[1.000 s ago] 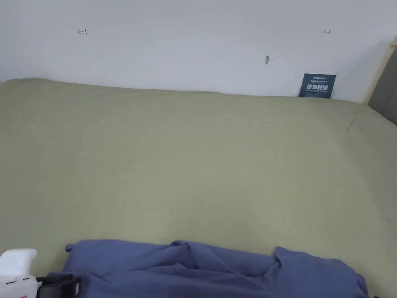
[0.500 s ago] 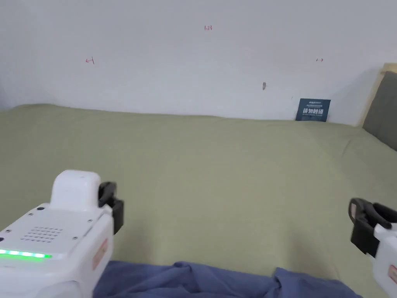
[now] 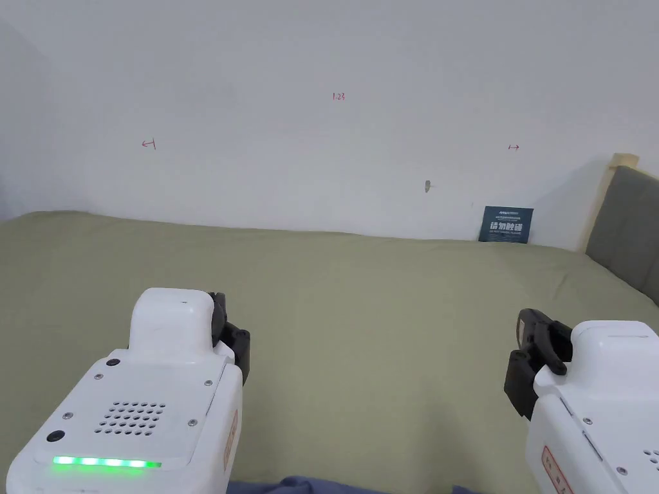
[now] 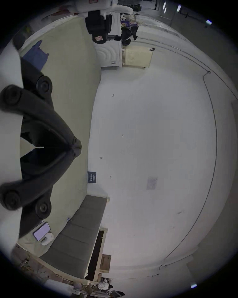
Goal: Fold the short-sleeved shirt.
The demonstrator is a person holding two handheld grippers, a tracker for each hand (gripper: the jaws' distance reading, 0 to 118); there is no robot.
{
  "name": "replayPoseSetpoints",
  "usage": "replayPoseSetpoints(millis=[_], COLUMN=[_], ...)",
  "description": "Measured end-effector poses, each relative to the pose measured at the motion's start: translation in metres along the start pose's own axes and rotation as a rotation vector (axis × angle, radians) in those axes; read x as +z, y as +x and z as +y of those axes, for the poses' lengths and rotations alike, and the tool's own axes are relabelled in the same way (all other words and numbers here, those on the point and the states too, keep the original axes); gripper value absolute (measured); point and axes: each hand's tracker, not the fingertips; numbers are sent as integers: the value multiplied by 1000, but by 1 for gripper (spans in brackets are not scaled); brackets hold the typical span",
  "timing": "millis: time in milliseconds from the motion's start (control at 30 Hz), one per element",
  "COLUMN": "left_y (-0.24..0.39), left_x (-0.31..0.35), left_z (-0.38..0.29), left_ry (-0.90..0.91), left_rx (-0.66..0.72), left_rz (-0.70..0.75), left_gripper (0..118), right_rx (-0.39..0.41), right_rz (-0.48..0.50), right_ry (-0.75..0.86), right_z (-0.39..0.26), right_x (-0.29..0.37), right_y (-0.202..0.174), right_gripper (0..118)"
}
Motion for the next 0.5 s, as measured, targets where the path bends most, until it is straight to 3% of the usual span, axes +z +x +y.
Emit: replayPoseSetpoints(millis=[267, 367, 400, 500], left_y=[-91, -159, -173, -215], left_x=[-40, -79, -85, -104], left_z=[-7, -58, -77, -127], left_ry=[-348, -628, -730, -892], left_rx=[164, 530, 583, 559], left_rz=[-200, -440, -466, -391], left_gripper=[3, 3, 3, 3], right_rx=[-60, -66, -65, -63], right_rz=[26, 71, 64, 65], right_ry=[9, -22, -27, -36], right_z=[1, -6, -8, -11], right_x=[8, 9, 8, 11], right_y=[-11, -19, -22, -34], right_gripper=[1, 1, 1, 1])
